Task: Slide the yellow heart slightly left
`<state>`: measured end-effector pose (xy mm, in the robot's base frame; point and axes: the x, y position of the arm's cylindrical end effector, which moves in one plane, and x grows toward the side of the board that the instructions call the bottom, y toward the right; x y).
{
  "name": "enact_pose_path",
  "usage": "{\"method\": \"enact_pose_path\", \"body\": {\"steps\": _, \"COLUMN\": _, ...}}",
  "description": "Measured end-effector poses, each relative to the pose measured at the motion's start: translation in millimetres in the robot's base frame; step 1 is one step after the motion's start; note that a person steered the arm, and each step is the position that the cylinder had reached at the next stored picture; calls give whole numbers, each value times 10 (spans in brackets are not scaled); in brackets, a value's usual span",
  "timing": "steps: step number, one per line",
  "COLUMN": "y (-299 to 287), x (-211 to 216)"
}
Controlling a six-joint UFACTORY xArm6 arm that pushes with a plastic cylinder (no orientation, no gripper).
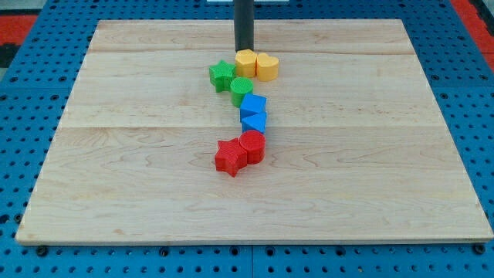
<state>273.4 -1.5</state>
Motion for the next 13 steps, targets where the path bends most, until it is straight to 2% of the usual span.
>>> {"method": "enact_pose_path", "body": {"steps": 4, "y": 72, "x": 13}}
{"method": "enact_pose_path", "body": {"steps": 5, "y": -308, "x": -107}}
{"method": "enact_pose_path", "body": {"steps": 6, "y": -265, "x": -176}}
{"method": "enact_pose_path", "body": {"steps": 8, "y": 266, "x": -176}}
{"method": "enact_pose_path", "body": {"steps": 9, "y": 534, "x": -59}}
{"method": "enact_pose_path", "body": {"steps": 10, "y": 544, "x": 440}}
{"method": "enact_pose_path", "body": {"steps": 11, "y": 544, "x": 765}}
{"method": "enact_pose_path", "body": {"steps": 12, "y": 610, "x": 783}}
{"method": "enact_pose_path", "body": {"steps": 13, "y": 1118, "x": 989}}
